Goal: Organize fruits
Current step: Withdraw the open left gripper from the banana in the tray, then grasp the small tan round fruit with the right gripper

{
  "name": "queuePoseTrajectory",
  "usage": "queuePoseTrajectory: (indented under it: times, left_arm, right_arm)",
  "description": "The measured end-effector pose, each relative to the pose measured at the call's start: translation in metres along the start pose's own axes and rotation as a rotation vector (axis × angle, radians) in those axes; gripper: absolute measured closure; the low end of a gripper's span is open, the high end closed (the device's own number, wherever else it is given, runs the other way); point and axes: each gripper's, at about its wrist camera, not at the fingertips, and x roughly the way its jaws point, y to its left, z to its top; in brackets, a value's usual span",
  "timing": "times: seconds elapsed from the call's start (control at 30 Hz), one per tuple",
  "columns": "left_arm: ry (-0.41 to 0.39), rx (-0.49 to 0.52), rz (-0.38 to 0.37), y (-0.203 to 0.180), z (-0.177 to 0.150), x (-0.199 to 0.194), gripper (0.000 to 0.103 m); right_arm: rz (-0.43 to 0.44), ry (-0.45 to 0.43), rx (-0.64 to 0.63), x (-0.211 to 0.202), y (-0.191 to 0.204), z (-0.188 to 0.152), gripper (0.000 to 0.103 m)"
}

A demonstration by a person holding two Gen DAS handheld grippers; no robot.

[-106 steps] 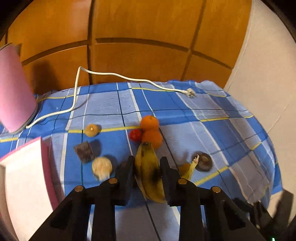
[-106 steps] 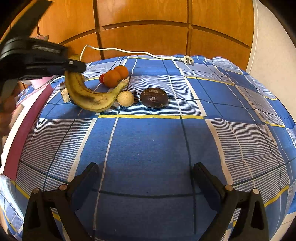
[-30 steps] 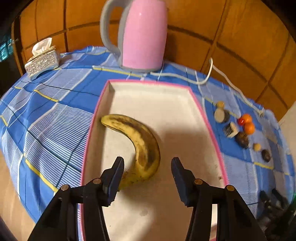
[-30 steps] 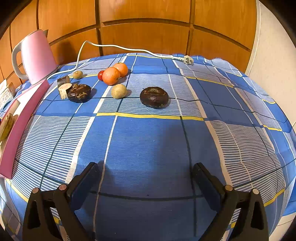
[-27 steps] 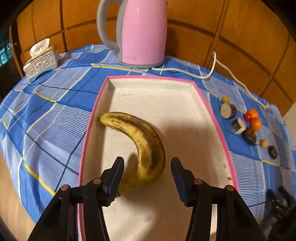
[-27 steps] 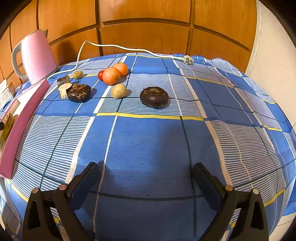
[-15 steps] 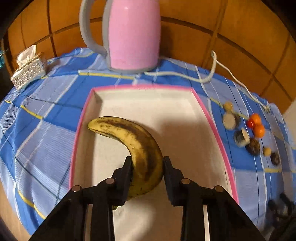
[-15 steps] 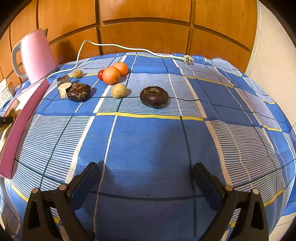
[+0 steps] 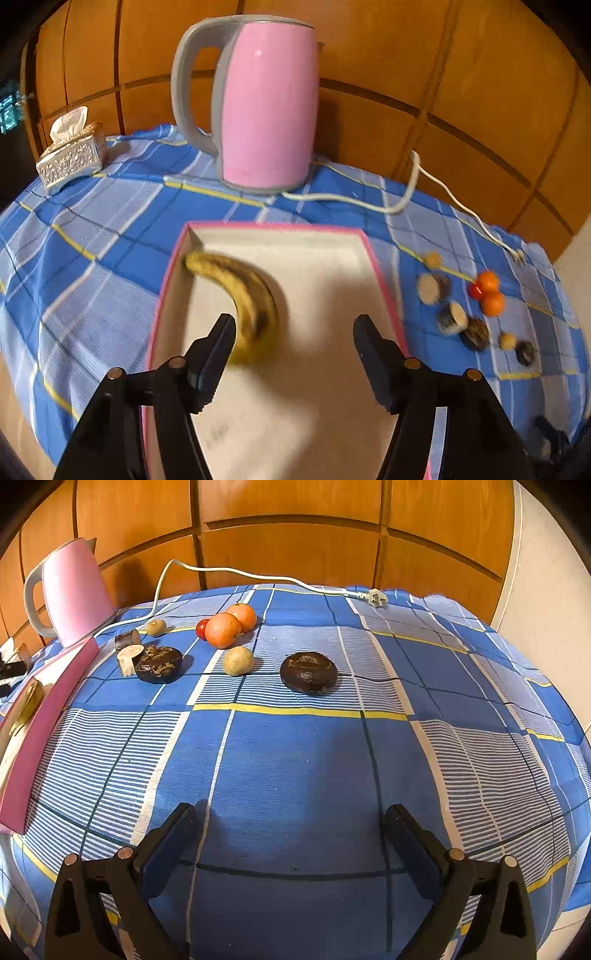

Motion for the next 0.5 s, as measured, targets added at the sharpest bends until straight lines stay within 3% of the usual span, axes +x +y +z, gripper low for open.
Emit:
queuePoseTrajectory:
  times: [0.3, 0.5]
  left_arm:
    - [0.004, 0.12, -0.079, -0.042, -0.051, -0.038, 0.035]
    - [0.003, 0.194, -0.104, -0.064, -0.067, -0.046, 0.034]
  right_arm:
    - [0.012, 0.041, -0.015, 0.001, -0.001, 0.006, 0.0]
    - [0.017, 0.051, -0.029, -0.001, -0.003, 0.015, 0.012]
